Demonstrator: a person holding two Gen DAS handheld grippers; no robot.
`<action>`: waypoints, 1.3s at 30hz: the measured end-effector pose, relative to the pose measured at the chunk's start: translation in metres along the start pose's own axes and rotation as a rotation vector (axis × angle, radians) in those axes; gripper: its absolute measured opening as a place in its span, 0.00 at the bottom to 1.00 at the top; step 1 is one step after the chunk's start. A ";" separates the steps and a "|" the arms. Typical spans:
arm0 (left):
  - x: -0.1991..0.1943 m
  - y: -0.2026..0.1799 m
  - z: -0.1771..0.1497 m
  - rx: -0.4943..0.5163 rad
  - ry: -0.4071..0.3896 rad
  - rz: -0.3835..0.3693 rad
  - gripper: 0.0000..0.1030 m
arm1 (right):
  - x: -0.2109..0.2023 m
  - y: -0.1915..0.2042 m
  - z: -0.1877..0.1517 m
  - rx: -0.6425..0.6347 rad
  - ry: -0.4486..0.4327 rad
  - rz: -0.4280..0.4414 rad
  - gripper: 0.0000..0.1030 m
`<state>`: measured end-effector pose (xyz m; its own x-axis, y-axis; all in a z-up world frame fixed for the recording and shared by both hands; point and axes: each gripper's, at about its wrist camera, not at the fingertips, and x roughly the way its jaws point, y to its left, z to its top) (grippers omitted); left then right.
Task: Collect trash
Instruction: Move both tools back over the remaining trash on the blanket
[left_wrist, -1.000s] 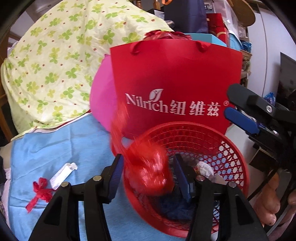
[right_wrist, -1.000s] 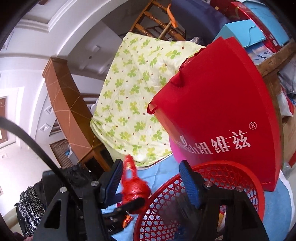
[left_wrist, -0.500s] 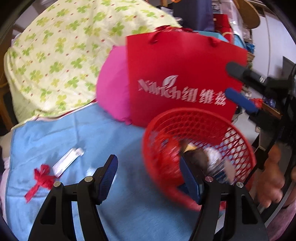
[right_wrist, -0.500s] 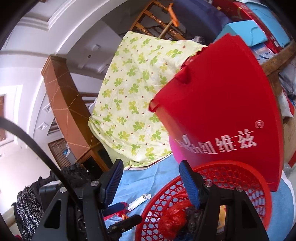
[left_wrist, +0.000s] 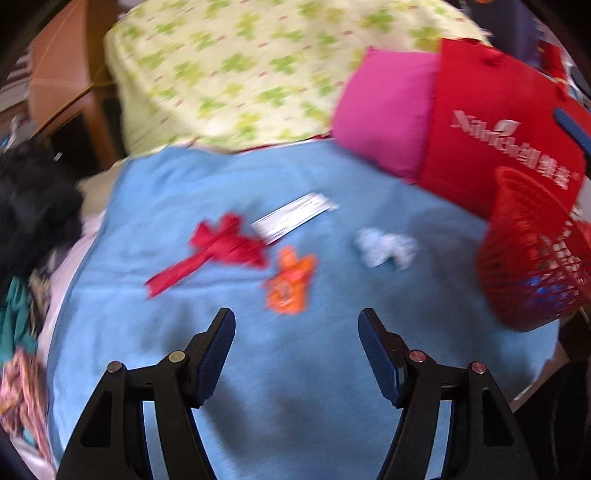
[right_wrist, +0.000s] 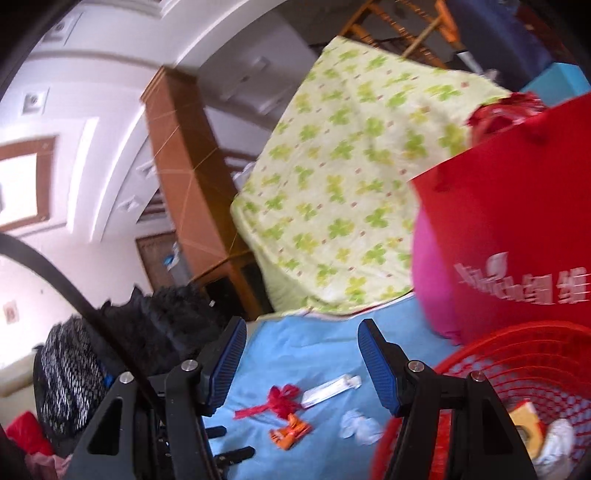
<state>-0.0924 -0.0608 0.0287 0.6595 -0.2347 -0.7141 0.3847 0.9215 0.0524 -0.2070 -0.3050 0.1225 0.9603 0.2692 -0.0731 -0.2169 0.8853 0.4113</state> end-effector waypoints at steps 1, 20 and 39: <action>0.000 0.008 -0.005 -0.015 0.007 0.010 0.68 | 0.007 0.005 -0.003 -0.008 0.016 0.010 0.65; 0.054 0.102 -0.067 -0.205 0.138 0.113 0.68 | 0.176 0.005 -0.147 -0.075 0.835 -0.320 0.65; 0.076 0.101 -0.080 -0.214 0.117 0.142 0.92 | 0.181 -0.011 -0.189 -0.243 0.920 -0.500 0.81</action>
<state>-0.0552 0.0394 -0.0765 0.6131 -0.0728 -0.7867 0.1406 0.9899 0.0180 -0.0640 -0.1949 -0.0668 0.4705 -0.0524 -0.8809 0.0379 0.9985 -0.0392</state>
